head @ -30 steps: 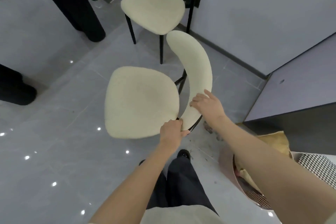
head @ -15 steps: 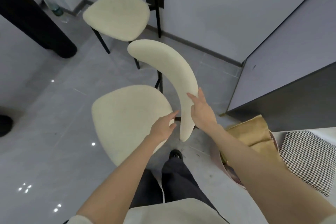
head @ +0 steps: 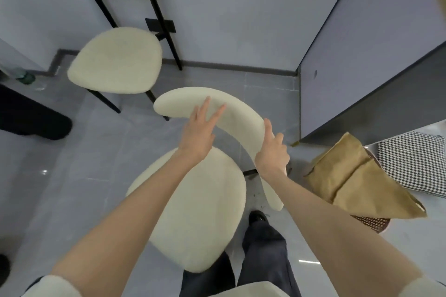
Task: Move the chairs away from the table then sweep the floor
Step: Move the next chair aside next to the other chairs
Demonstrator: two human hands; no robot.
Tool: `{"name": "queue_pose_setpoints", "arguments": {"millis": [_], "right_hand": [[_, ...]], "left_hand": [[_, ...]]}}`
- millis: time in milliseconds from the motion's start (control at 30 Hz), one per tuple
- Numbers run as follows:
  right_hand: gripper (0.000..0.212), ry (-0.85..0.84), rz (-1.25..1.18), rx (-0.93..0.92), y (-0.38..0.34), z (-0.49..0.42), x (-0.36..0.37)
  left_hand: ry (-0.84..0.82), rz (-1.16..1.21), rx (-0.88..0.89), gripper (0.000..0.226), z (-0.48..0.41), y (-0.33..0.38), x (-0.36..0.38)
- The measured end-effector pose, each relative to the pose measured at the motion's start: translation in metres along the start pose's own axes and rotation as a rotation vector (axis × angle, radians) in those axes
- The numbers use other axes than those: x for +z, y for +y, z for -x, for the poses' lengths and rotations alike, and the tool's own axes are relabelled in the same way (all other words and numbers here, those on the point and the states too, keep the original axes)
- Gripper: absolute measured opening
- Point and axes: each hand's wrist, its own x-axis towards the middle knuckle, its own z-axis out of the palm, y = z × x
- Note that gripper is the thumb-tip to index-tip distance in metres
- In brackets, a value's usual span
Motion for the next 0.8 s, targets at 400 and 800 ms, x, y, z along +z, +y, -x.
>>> {"name": "queue_pose_setpoints", "arguments": {"millis": [400, 800], "right_hand": [[0.097, 0.084, 0.074, -0.205, -0.004, -0.031, -0.005], [0.089, 0.027, 0.174, -0.389, -0.067, -0.196, -0.065]], "left_hand": [[-0.090, -0.180, -0.150, 0.091, -0.101, -0.048, -0.009], [-0.089, -0.054, -0.268, 0.077, -0.241, -0.077, -0.029]]}}
